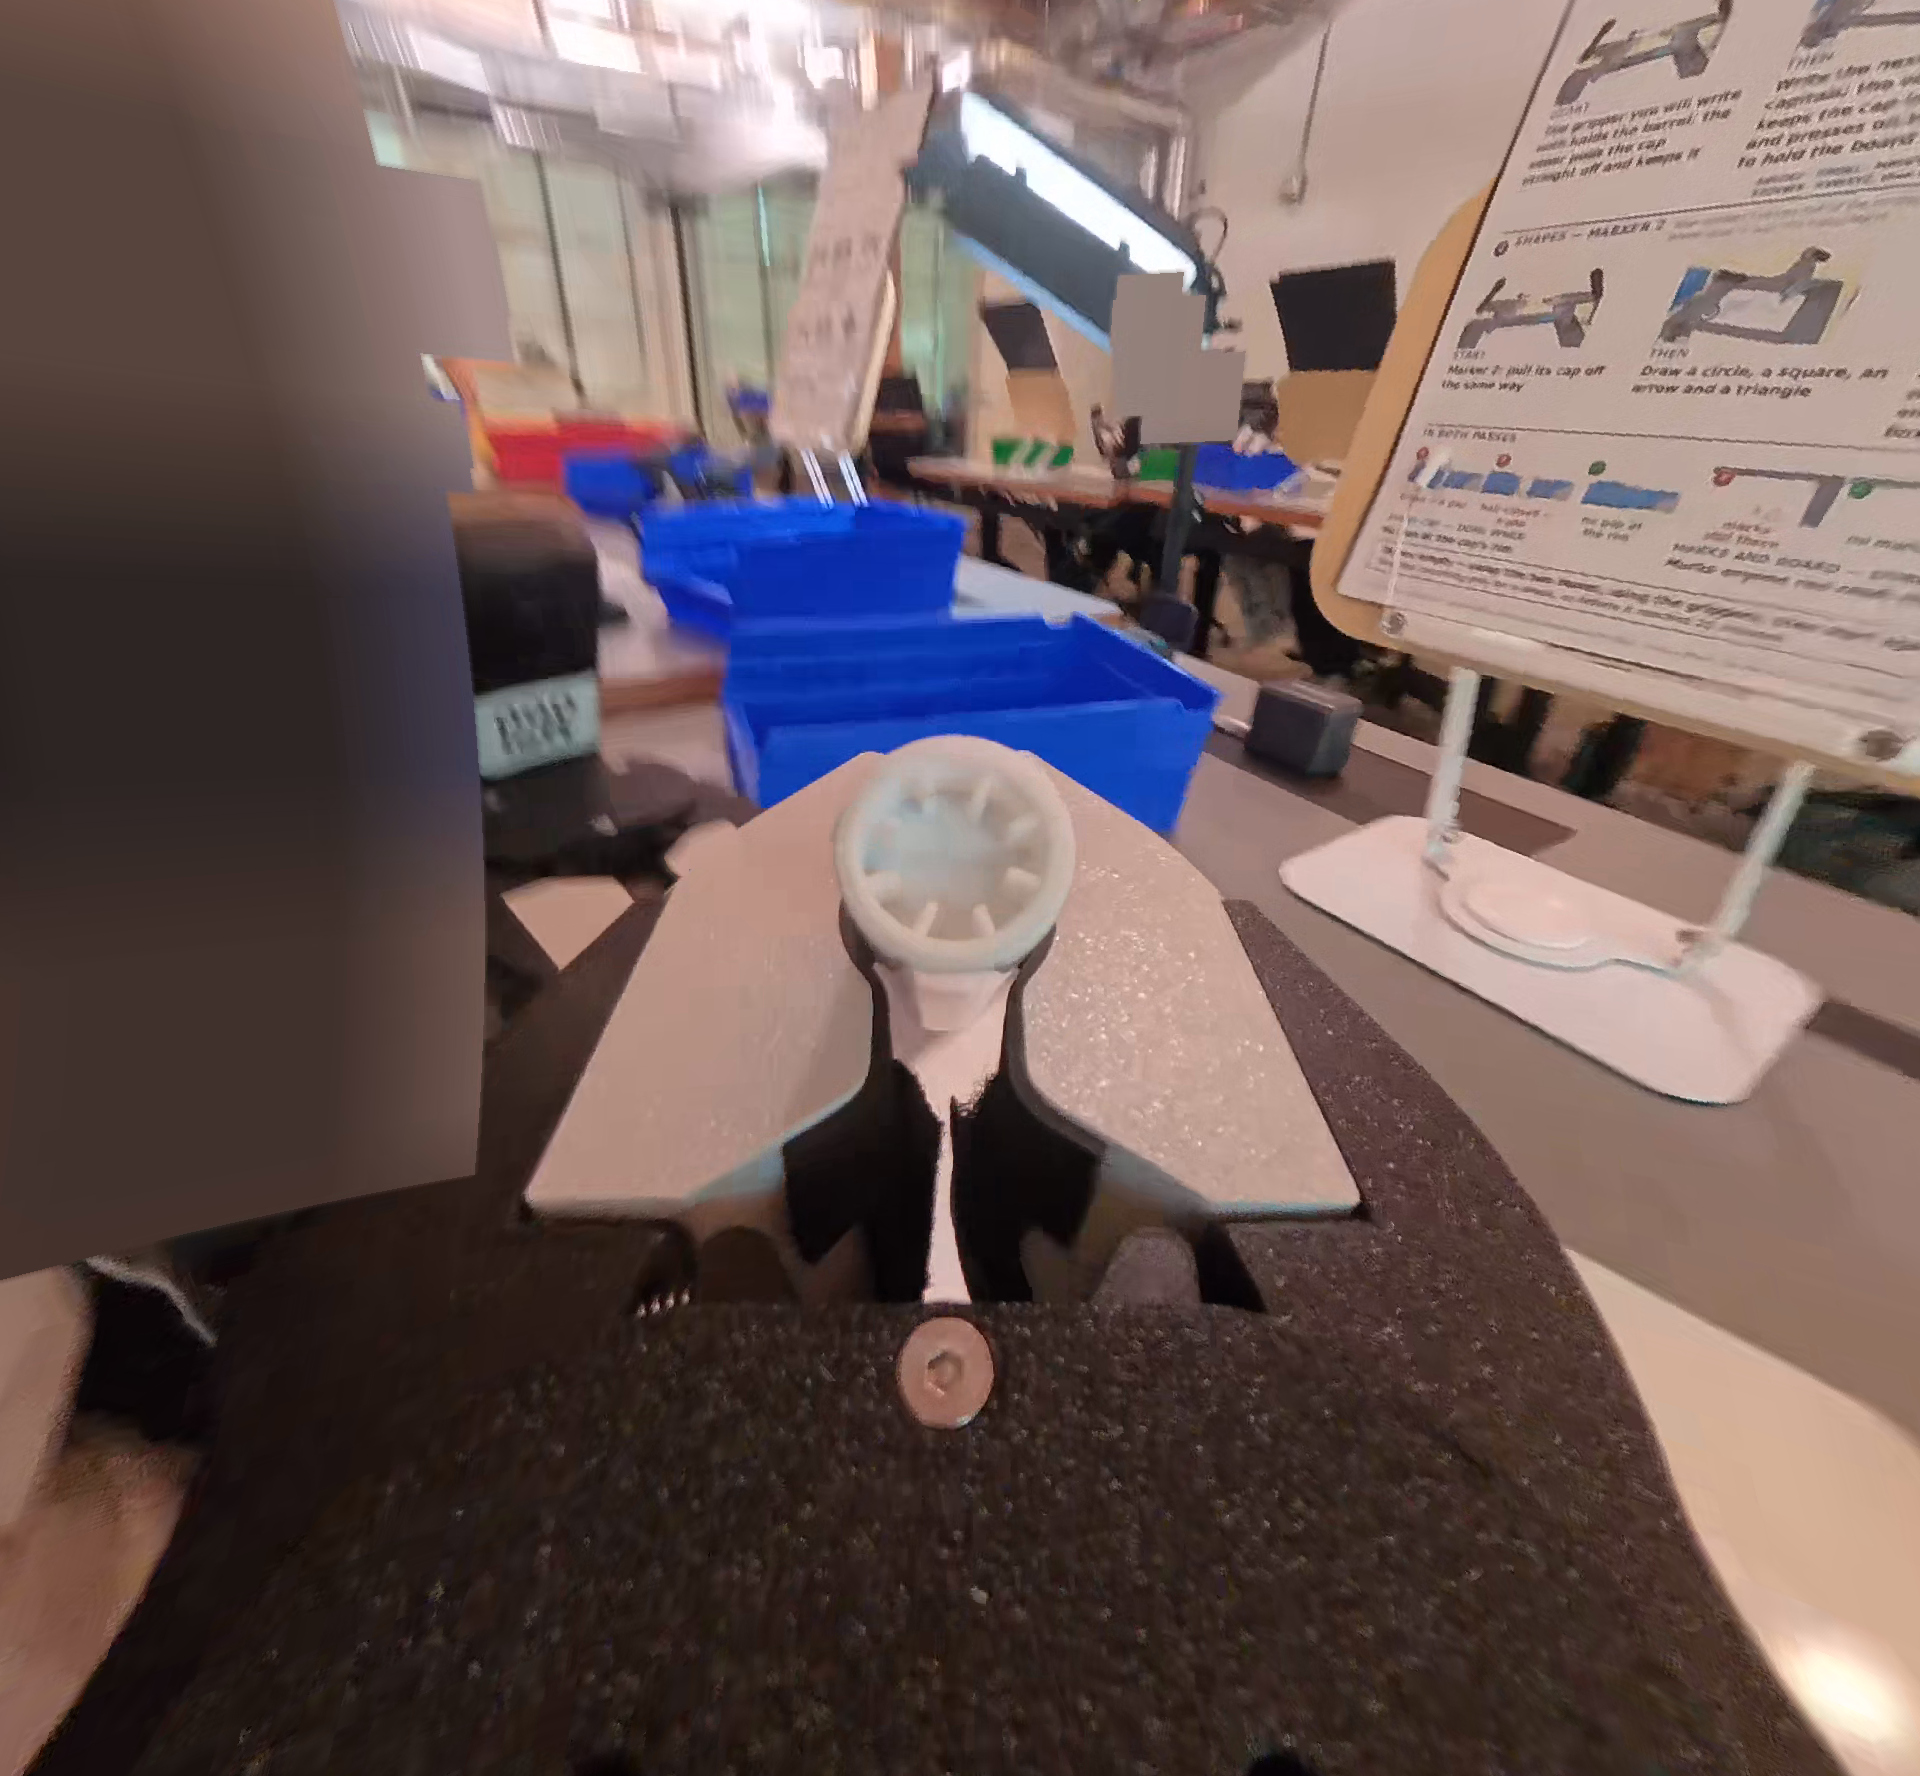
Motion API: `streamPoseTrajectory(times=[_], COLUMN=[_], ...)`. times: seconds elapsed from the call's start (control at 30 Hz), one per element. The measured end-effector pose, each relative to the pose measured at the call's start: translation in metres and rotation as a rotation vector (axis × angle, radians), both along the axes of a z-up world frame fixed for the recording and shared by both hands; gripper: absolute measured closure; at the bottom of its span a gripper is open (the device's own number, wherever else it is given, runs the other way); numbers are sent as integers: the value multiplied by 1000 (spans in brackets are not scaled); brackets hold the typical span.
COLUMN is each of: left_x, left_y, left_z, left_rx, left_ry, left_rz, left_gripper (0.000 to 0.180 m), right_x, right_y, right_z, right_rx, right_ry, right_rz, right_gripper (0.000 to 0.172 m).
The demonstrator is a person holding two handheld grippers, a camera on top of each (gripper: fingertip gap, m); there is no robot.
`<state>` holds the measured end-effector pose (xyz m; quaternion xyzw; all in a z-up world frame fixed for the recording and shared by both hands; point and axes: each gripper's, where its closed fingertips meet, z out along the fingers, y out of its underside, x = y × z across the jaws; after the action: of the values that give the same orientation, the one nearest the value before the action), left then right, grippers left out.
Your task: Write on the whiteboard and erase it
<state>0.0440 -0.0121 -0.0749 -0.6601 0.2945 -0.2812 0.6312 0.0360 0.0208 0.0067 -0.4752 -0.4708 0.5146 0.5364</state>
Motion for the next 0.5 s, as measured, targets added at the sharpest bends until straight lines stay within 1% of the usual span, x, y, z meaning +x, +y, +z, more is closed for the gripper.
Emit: streamPoseTrajectory(times=[0.03,0.07,0.13,0.2,0.27,0.37,0.5], left_x=[0,0,0,-2,-2,-2,1], left_y=[0,0,-1,-1,-1,1,1], left_z=[2,5,10,12,9,-1,-4], left_rx=[-2,-4,-7,-15,-25,-50,-47], left_ry=[-20,-41,-74,-78,-49,63,161], left_rz=[-6,-11,-22,-21,-15,13,27], left_gripper=[165,165,165,166,166,166,166], right_x=[2,3,4,2,-3,-14,-27], right_y=[0,-2,-9,-10,-17,-25,-31], right_z=[6,11,14,11,8,4,-13], right_rx=[-96,-194,-324,-345,-330,-337,-290], right_ry=[61,112,159,155,131,85,-28], right_rz=[40,113,255,280,302,339,345], right_gripper=[154,154,154,155,155,155,154])
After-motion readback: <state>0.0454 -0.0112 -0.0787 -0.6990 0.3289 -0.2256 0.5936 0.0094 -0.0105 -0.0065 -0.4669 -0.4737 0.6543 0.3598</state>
